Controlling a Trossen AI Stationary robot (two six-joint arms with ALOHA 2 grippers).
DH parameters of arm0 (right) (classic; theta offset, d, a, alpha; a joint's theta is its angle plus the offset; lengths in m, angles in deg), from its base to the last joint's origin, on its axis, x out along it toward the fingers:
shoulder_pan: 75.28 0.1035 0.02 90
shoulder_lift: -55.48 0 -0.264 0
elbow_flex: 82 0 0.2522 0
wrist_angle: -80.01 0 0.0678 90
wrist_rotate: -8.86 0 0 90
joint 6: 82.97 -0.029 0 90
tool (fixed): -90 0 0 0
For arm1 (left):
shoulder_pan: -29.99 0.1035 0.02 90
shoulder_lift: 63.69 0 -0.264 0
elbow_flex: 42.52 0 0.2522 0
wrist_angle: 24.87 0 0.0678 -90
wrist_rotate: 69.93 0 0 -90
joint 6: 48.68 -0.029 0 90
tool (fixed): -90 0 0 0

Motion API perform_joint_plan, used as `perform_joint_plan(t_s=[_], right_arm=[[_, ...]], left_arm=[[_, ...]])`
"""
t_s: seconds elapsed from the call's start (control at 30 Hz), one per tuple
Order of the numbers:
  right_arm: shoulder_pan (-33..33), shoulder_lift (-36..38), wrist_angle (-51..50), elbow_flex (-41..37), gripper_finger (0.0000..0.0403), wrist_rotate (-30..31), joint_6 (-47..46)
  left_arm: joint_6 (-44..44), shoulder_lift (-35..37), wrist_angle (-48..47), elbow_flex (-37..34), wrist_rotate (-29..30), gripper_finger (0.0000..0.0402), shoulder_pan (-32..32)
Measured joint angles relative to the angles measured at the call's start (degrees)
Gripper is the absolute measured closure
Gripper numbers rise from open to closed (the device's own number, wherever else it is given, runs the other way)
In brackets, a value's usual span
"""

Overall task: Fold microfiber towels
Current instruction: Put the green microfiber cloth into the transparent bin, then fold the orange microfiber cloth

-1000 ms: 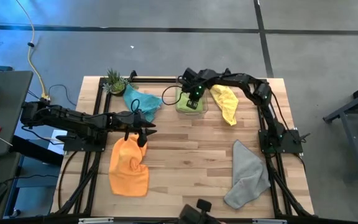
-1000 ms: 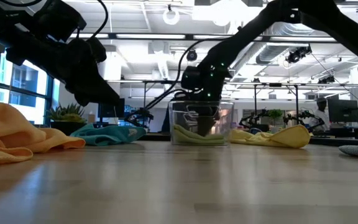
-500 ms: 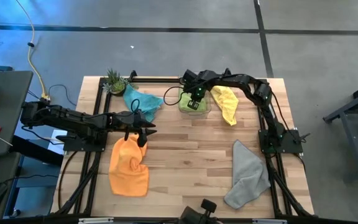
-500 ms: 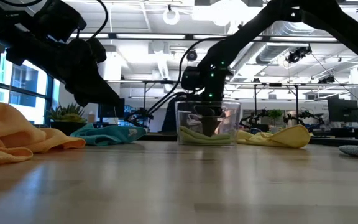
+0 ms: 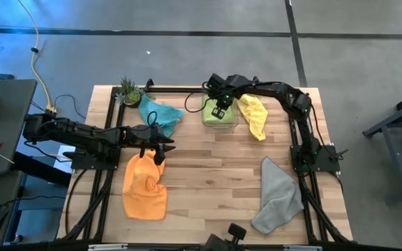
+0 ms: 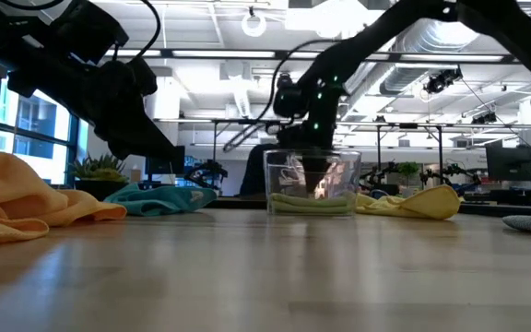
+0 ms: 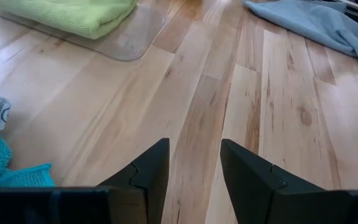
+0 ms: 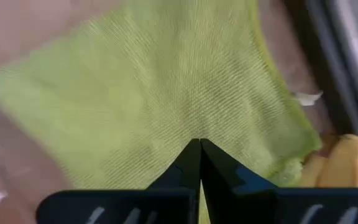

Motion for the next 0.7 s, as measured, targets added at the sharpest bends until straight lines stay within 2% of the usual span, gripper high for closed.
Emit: perform_joint_plan(t_s=[0.2, 0.4, 0.57, 0.63, 0.7], right_arm=[[0.0, 7.6, -5.4, 0.0, 0.0403, -0.3, -0.7], [-0.9, 13.9, -14.7, -0.3, 0.0403, 5.7, -0.9], [-2.9, 17.6, -11.1, -12.1, 0.0403, 5.4, -1.6], [-3.6, 19.2, -4.8, -18.7, 0.0403, 4.7, -2.1], [-4.0, 20.7, 2.7, -23.3, 0.0403, 1.2, -2.7]], left_arm=[[0.0, 0.0, -0.3, 0.0, 0.3, 0.0268, 0.0], [-0.1, 0.0, -1.7, 0.0, 0.4, 0.0269, 0.0], [-1.3, 0.0, -1.7, 0.0, 0.4, 0.028, 0.0], [-1.7, 0.0, -1.6, 0.0, 0.4, 0.0288, 0.0], [-2.1, 0.0, -1.6, 0.0, 0.4, 0.0297, 0.0]])
